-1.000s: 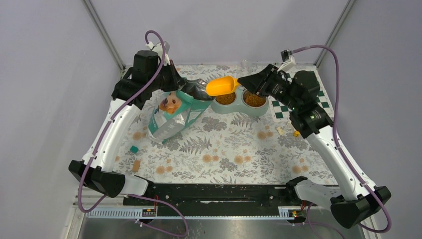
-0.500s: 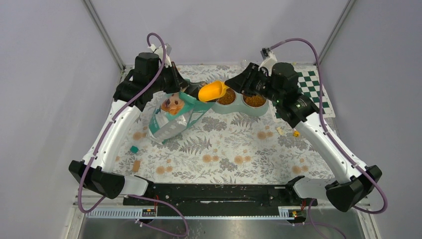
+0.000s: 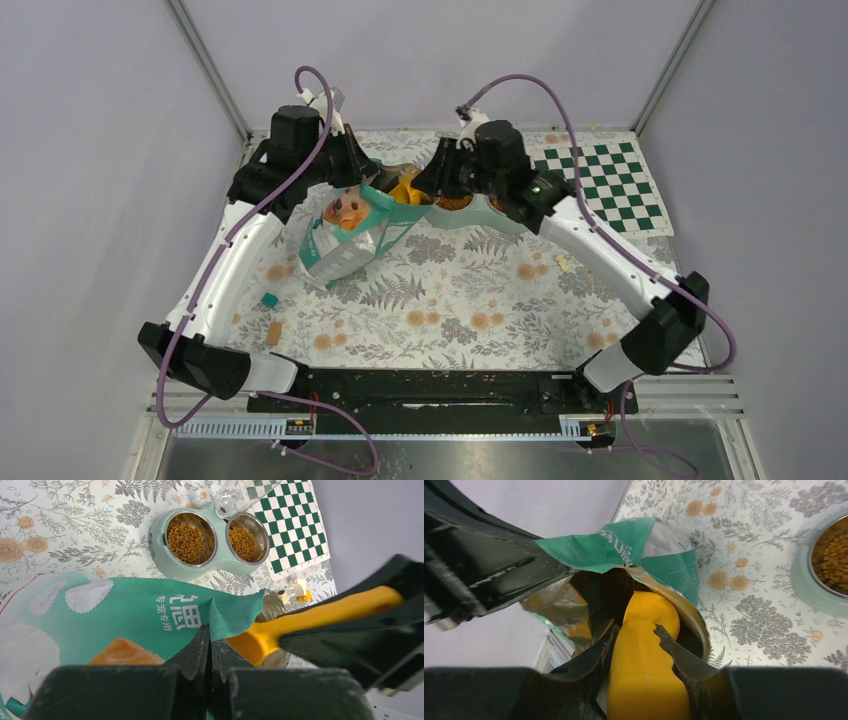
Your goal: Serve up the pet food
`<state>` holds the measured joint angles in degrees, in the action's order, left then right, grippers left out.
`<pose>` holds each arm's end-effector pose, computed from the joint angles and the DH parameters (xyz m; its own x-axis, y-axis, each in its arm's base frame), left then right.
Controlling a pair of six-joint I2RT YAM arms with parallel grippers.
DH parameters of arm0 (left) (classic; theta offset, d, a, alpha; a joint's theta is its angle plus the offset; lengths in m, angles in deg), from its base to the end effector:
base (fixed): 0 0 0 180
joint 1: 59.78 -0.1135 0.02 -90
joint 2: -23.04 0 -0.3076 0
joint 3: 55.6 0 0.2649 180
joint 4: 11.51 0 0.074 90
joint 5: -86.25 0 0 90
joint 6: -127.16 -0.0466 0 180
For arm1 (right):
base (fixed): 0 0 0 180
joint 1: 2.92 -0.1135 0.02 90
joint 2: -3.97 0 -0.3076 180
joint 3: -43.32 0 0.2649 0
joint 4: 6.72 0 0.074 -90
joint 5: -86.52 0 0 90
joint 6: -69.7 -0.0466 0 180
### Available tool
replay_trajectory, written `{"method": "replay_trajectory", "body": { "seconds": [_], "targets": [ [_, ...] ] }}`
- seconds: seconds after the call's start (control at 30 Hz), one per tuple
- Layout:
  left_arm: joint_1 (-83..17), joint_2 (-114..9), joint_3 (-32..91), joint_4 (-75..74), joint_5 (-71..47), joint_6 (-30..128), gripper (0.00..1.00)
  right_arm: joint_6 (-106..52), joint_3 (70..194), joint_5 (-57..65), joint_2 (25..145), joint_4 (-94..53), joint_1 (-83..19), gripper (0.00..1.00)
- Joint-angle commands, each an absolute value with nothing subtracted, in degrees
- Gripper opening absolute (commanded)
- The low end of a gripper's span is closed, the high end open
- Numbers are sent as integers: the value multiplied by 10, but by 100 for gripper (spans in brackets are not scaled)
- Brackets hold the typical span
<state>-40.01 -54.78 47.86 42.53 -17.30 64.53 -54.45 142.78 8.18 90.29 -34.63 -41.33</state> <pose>0.2776 -0.1114 0.4721 -0.6378 -0.2457 -0.7299 0.2585 0.8245 -0.5034 0.2871 0.2397 0.4502 -0.5929 0.2316 -0.7713 -0.5181 0.6235 0.5855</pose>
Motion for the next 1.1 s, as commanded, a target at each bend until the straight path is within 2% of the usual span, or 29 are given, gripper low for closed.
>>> {"method": "replay_trajectory", "body": {
  "seconds": [0.0, 0.2, 0.43, 0.8, 1.07],
  "targets": [
    [-403, -520, 491, 374, -178, 652, 0, -521, 1476, 81, 963, -336, -441, 3],
    [-403, -522, 489, 374, -178, 653, 0, -530, 1488, 74, 1041, -337, -459, 1],
    [-404, -528, 490, 374, -180, 660, 0, -583, 1441, 169, 1072, -273, -463, 0],
    [-403, -523, 486, 369, -180, 658, 0, -773, 1328, 288, 1024, -30, -437, 0],
    [-404, -518, 481, 358, -177, 653, 0, -885, 1250, 268, 951, 93, -413, 0]
  ]
}}
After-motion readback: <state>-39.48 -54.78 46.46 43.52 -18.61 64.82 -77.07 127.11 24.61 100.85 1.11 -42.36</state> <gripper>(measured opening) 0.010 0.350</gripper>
